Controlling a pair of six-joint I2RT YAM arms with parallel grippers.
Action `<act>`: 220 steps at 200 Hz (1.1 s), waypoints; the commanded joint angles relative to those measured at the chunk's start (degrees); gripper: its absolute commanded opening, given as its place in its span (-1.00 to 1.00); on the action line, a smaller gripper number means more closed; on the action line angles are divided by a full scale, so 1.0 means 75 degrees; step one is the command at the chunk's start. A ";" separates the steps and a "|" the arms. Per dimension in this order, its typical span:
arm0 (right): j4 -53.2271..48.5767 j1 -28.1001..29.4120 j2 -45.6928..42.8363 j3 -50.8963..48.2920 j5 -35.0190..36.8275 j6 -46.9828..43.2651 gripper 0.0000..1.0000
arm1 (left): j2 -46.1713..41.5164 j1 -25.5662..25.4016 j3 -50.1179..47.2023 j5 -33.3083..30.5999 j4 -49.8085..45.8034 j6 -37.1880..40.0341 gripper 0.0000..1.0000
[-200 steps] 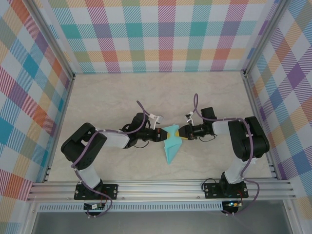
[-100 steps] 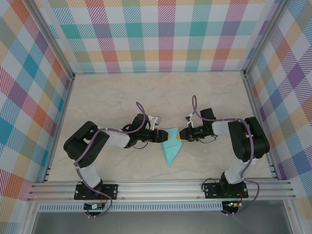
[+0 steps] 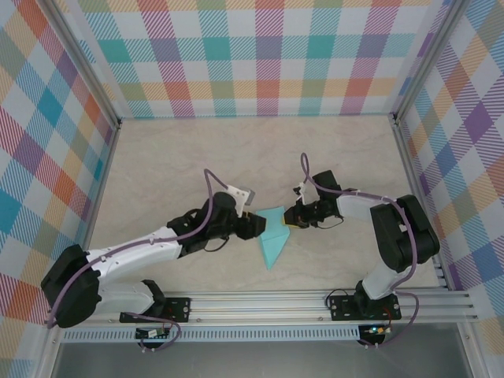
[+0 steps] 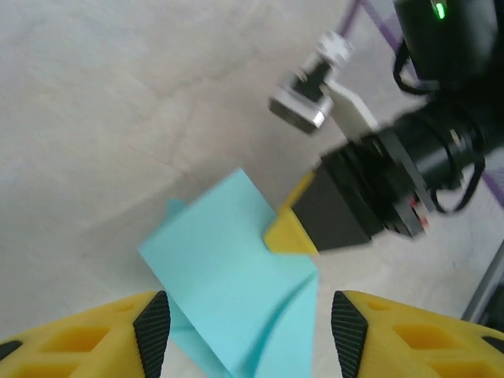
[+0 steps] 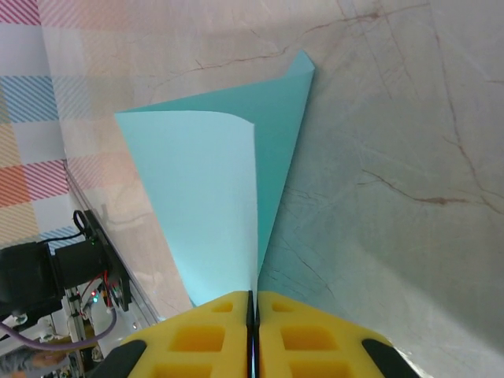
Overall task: Fold a paper plane with a square sheet of paper (fold left side to right side)
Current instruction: Fold the wing for the fifth time at the center of the table.
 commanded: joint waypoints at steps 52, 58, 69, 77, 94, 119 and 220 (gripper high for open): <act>-0.0960 0.0592 -0.0136 0.0565 0.1041 0.1078 -0.79 | 0.1816 -0.2726 0.1387 -0.2728 -0.2135 -0.0701 0.20; -0.0955 0.0622 -0.0139 0.0566 0.1084 0.1132 -0.79 | 0.2049 -0.2809 0.1561 -0.2861 -0.2302 -0.0701 0.21; -0.0993 0.0663 -0.0129 0.0599 0.1132 0.1187 -0.78 | 0.2448 -0.2939 0.1915 -0.3100 -0.2548 -0.0732 0.21; -0.0997 0.0693 -0.0119 0.0613 0.1159 0.1220 -0.78 | 0.2709 -0.3011 0.2144 -0.3286 -0.2784 -0.0757 0.22; -0.1012 0.0745 -0.0108 0.0637 0.1201 0.1248 -0.78 | 0.3150 -0.3139 0.2512 -0.3600 -0.3193 -0.0838 0.22; -0.1033 0.0769 -0.0050 0.0660 0.1233 0.1288 -0.78 | 0.3673 -0.3302 0.2975 -0.3999 -0.3748 -0.1022 0.23; -0.1079 0.0815 0.0079 0.0763 0.1195 0.1381 -0.77 | 0.4783 -0.3495 0.3783 -0.4693 -0.4993 -0.1426 0.02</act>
